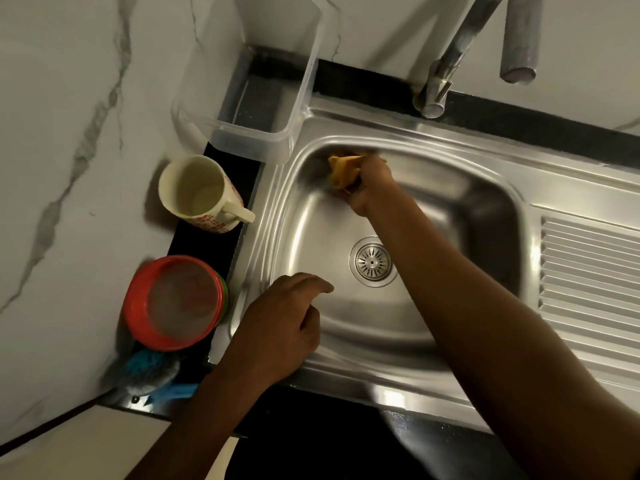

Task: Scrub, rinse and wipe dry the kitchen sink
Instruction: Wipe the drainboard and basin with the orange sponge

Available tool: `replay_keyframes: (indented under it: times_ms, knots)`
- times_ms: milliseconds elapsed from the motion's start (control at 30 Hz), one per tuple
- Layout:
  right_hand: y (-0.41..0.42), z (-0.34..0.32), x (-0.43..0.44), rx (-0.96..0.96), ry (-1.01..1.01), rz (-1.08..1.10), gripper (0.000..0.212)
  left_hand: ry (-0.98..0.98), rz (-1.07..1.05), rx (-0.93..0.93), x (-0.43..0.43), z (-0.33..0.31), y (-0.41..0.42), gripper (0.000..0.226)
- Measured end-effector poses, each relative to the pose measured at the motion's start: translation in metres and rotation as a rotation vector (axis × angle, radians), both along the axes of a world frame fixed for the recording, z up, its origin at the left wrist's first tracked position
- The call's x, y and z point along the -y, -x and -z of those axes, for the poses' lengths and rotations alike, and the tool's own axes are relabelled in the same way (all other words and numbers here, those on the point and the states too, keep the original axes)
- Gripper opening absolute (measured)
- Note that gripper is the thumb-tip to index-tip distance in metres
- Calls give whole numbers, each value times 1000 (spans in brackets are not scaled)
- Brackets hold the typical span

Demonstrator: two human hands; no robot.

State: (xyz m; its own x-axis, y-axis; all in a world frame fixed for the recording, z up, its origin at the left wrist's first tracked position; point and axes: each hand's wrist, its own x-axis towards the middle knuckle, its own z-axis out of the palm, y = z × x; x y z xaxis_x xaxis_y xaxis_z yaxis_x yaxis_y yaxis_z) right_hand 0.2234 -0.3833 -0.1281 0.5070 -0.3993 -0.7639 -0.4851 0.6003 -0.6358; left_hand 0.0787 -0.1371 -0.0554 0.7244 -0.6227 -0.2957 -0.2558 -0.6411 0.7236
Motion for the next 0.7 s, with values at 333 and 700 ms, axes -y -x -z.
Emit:
replay_keyframes:
  times_ms: [333,700]
  knots:
    - [8,31,-71,-14,618,-829,34,6,-72,2,-6,-2,11,43]
    - [108,11,-91,172,375,-1144,20,4,-119,38,-10,-17,19,41]
